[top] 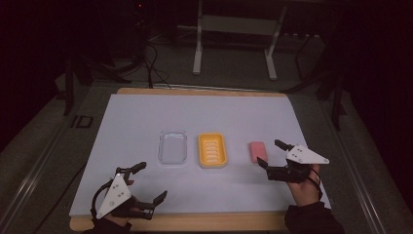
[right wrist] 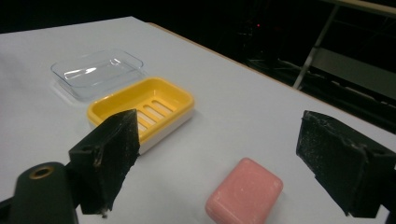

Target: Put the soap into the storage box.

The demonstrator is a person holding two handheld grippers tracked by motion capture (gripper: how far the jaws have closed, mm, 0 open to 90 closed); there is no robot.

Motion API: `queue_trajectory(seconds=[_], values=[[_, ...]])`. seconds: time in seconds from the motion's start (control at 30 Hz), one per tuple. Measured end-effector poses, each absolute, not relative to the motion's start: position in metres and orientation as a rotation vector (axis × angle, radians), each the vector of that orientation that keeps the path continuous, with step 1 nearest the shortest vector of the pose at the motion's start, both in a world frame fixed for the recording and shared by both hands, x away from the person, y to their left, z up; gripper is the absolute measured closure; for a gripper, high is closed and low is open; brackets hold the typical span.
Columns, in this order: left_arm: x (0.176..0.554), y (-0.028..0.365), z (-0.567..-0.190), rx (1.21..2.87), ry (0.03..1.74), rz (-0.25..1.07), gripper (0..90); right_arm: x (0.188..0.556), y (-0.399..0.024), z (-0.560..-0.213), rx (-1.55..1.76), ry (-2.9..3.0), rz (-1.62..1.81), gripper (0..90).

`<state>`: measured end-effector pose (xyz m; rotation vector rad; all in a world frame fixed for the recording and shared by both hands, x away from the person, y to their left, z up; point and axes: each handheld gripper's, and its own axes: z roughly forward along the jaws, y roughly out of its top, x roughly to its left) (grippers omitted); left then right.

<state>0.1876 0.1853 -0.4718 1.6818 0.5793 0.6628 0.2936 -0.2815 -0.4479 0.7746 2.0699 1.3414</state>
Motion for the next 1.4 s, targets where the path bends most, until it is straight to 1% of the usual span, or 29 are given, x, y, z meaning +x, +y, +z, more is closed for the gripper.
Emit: queue_trajectory(seconds=[0.17, 0.23, 0.4, 0.5, 0.73, 0.77, 0.83, 0.87, 0.93, 0.97, 1.27, 1.3, 1.33, 1.4], values=[[0.187, 0.186, -0.471, 1.676, 0.583, 0.667, 0.7, 0.292, -0.279, -0.445, 0.759, 2.065, 1.329, 13.3], [0.187, 0.186, -0.471, 1.678, 0.583, 0.669, 0.6, 0.290, -0.275, -0.443, 0.681, 2.048, 1.277, 13.4], [0.188, 0.185, -0.472, 1.684, 0.581, 0.670, 0.7, 0.292, -0.274, -0.439, 0.804, 2.082, 1.205, 15.2], [0.188, 0.184, -0.472, 1.695, 0.578, 0.675, 0.6, 0.295, -0.276, -0.439, 0.806, 2.078, 1.201, 16.5], [0.188, 0.184, -0.472, 1.689, 0.577, 0.663, 0.6, 0.303, -0.273, -0.436, 0.775, 2.175, 1.221, 16.3], [0.188, 0.184, -0.472, 1.693, 0.576, 0.664, 0.6, 0.306, -0.269, -0.439, 0.783, 2.234, 1.135, 15.4], [0.188, 0.184, -0.473, 1.693, 0.577, 0.664, 0.6, 0.306, -0.267, -0.440, 0.790, 2.245, 1.102, 14.5], [0.188, 0.184, -0.473, 1.696, 0.577, 0.666, 0.6, 0.307, -0.264, -0.444, 0.841, 2.281, 1.040, 14.6], [0.189, 0.183, -0.473, 1.704, 0.576, 0.669, 0.6, 0.307, -0.264, -0.445, 0.873, 2.292, 1.035, 14.6], [0.189, 0.183, -0.473, 1.705, 0.575, 0.668, 0.6, 0.310, -0.264, -0.448, 0.967, 2.348, 0.987, 18.0], [0.188, 0.182, -0.473, 1.707, 0.571, 0.668, 0.7, 0.316, -0.267, -0.459, 1.245, 2.438, 0.835, 18.3], [0.188, 0.182, -0.473, 1.708, 0.571, 0.668, 0.6, 0.317, -0.267, -0.460, 1.271, 2.453, 0.827, 18.6], [0.188, 0.182, -0.473, 1.709, 0.570, 0.669, 0.6, 0.318, -0.268, -0.460, 1.340, 2.460, 0.771, 21.0], [0.188, 0.182, -0.473, 1.712, 0.570, 0.670, 0.6, 0.319, -0.268, -0.461, 1.383, 2.470, 0.740, 20.9]])
